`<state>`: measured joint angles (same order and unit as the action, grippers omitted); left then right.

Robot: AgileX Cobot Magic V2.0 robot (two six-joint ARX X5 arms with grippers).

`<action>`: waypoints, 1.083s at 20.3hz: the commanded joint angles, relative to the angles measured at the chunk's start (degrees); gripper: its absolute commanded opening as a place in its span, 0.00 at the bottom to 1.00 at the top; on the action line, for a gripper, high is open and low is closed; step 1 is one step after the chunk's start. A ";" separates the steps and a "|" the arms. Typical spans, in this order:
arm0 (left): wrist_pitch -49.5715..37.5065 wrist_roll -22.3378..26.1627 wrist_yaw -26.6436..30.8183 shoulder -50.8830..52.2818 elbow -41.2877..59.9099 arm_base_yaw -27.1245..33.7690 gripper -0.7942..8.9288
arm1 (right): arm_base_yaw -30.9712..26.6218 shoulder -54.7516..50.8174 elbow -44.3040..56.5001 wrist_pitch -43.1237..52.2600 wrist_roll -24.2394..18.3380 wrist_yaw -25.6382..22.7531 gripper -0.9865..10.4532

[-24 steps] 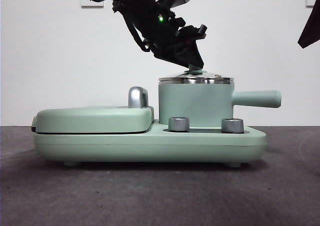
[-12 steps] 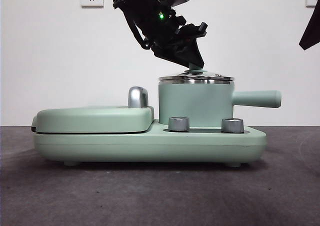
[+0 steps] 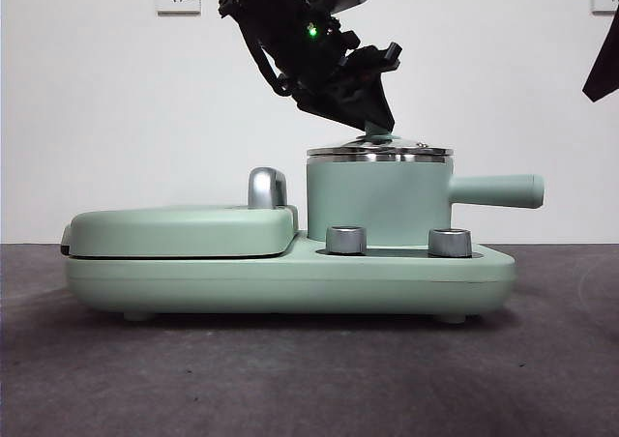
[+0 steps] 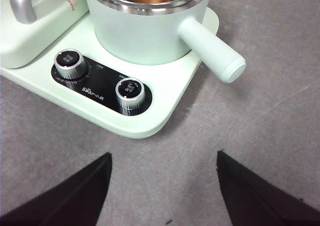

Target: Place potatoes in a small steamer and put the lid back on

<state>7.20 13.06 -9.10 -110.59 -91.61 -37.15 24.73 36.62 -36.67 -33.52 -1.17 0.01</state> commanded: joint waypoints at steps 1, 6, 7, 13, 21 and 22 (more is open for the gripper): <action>-0.90 -1.33 0.11 -1.09 -1.73 -0.22 0.44 | 0.37 0.22 0.00 0.11 0.79 -0.04 0.37; -0.17 -2.60 0.07 -0.13 -1.77 -0.22 0.44 | 0.37 0.22 0.00 -0.63 0.76 -0.04 0.37; 0.33 -3.43 0.00 0.57 -1.77 -0.20 0.44 | 0.37 0.22 0.00 -0.79 0.76 -0.04 0.37; 6.08 -11.78 -5.66 5.44 -1.75 1.51 0.44 | 0.37 0.22 0.00 -0.90 0.76 0.00 0.37; 16.63 -19.74 -10.69 10.03 -1.27 6.32 0.43 | 0.37 0.28 0.00 -1.22 0.81 3.28 0.37; 17.62 -19.74 -10.69 10.54 -0.96 6.78 0.43 | 0.37 0.33 0.00 -1.22 0.81 3.56 0.37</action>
<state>24.64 -5.45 -19.46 -100.01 -92.16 -30.00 24.75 36.62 -36.67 -35.11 -1.04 3.31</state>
